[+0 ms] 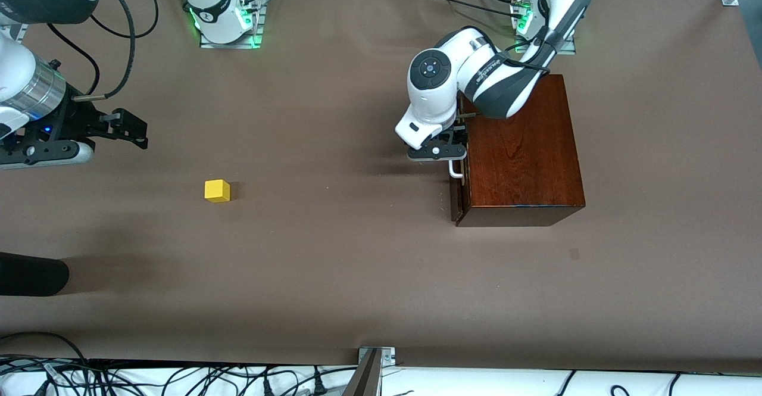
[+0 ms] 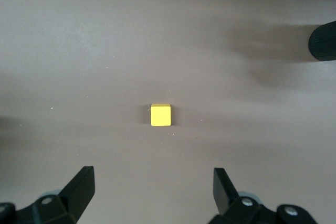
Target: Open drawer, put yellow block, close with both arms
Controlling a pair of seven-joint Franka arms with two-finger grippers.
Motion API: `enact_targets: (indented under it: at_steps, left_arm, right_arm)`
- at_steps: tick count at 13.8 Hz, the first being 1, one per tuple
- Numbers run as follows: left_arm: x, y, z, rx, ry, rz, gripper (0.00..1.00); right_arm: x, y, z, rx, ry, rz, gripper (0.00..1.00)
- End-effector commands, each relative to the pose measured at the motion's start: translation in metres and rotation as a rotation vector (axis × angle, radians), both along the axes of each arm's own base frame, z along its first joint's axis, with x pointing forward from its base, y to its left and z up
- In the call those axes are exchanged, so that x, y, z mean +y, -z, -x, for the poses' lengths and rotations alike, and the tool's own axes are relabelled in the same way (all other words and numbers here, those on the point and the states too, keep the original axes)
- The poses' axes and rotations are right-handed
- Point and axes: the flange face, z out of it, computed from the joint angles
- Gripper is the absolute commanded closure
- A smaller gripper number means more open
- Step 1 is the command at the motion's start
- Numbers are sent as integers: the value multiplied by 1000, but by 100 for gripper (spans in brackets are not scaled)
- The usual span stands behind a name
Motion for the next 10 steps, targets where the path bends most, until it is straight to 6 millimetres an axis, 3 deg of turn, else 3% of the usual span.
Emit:
enact_targets:
  at_steps: [1,5,10]
  left_arm:
    - [-11,22,7,-28,-8,-26,0]
    - [-13,29,7,-32,-8,-31,0]
    - [-41,41,18,-48,20,29,0]
  right_arm:
    - [2,-7,4,2,7,-16,0]
    - [1,-8,3,-9,0,-13,0]
    - [0,-6,0,-13,2,-13,0]
